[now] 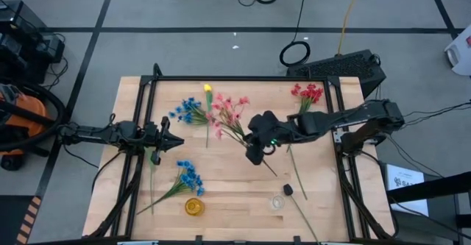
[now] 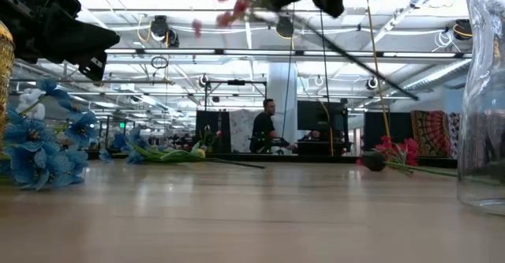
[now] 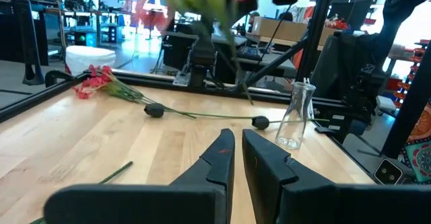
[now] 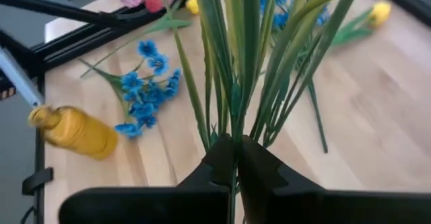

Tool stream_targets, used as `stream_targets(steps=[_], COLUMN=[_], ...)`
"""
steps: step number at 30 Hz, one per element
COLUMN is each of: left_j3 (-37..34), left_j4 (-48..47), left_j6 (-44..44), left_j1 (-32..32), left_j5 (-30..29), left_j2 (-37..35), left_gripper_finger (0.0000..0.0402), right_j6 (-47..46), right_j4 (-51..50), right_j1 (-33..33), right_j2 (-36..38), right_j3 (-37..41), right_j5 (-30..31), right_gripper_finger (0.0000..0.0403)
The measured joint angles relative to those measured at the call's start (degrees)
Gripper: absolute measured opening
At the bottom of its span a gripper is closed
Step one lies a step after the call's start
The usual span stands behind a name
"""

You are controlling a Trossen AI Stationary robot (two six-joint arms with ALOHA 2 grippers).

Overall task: Sort flowers into vase by color
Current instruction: Put the pink flowers into the transparent vase

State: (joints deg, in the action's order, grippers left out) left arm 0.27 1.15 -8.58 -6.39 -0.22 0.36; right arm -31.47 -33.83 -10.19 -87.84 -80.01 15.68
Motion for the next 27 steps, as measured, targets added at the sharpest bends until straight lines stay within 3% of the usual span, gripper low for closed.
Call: stream_targets(steps=[8, 16, 27], left_j3=[0.0, 0.0, 0.0], left_j4=[0.0, 0.0, 0.0], left_j6=[0.0, 0.0, 0.0], left_j1=[0.0, 0.0, 0.0], left_j5=[0.0, 0.0, 0.0], left_j2=[0.0, 0.0, 0.0], left_gripper_finger=[0.0036, 0.0036, 0.0036], right_j6=[0.7, -15.9, -29.2], right_j4=[-10.9, -26.9, -20.2], right_j1=[-5.9, -13.7, -32.6], right_j2=[5.7, 13.3, 15.3], right_j3=[-0.1, -0.1, -0.1], right_j5=[10.0, 22.2, 44.2], right_gripper_finger=[0.0002, 0.0002, 0.0002])
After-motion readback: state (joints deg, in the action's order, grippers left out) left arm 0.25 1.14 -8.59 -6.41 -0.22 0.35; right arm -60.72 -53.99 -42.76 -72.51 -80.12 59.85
